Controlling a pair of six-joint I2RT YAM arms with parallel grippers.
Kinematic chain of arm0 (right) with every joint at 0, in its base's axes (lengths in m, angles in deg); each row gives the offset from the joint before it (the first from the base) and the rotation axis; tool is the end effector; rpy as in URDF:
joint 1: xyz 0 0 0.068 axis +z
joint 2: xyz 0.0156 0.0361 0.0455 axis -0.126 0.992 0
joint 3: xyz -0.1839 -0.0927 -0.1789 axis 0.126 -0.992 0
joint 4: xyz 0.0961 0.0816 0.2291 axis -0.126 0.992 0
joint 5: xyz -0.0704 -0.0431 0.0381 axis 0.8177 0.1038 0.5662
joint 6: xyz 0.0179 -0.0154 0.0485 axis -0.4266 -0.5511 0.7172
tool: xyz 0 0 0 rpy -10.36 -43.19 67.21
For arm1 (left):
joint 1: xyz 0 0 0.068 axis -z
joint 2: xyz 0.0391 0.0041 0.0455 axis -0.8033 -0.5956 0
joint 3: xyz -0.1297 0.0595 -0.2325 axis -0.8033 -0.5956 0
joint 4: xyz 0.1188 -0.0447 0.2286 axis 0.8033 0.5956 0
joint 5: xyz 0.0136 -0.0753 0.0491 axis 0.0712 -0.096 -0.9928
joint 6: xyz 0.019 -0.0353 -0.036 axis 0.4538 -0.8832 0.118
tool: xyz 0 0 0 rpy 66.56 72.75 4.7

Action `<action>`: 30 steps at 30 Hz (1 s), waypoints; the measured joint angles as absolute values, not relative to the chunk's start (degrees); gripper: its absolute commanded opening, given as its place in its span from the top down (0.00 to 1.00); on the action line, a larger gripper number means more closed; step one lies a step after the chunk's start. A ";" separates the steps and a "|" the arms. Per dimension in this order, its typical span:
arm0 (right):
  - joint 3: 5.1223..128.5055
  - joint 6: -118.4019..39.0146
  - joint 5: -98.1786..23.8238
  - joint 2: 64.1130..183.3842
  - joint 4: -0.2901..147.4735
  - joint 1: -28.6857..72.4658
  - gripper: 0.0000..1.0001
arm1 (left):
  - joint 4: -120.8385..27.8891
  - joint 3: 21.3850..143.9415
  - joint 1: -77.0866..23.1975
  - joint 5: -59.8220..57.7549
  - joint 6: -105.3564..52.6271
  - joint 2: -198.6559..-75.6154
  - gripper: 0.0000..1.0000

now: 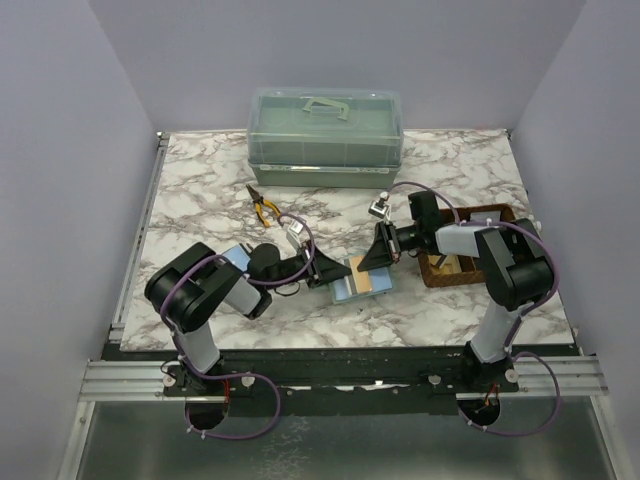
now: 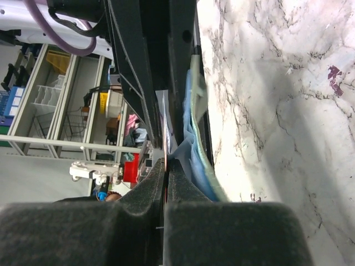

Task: Take the credit cards out of the card holder
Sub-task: Remove the credit card from the card holder.

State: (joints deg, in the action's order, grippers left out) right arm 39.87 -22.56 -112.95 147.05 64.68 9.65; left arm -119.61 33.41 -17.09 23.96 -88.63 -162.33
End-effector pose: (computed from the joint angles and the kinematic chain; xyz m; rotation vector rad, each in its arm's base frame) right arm 0.3018 0.1286 0.1432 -0.6092 2.1753 2.0724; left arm 0.2163 -0.1835 0.1420 -0.0968 1.9986 -1.8406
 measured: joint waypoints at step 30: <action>39.87 -21.06 -116.12 147.02 61.84 9.52 1.00 | -106.65 21.67 -21.61 19.68 -77.42 -143.92 0.36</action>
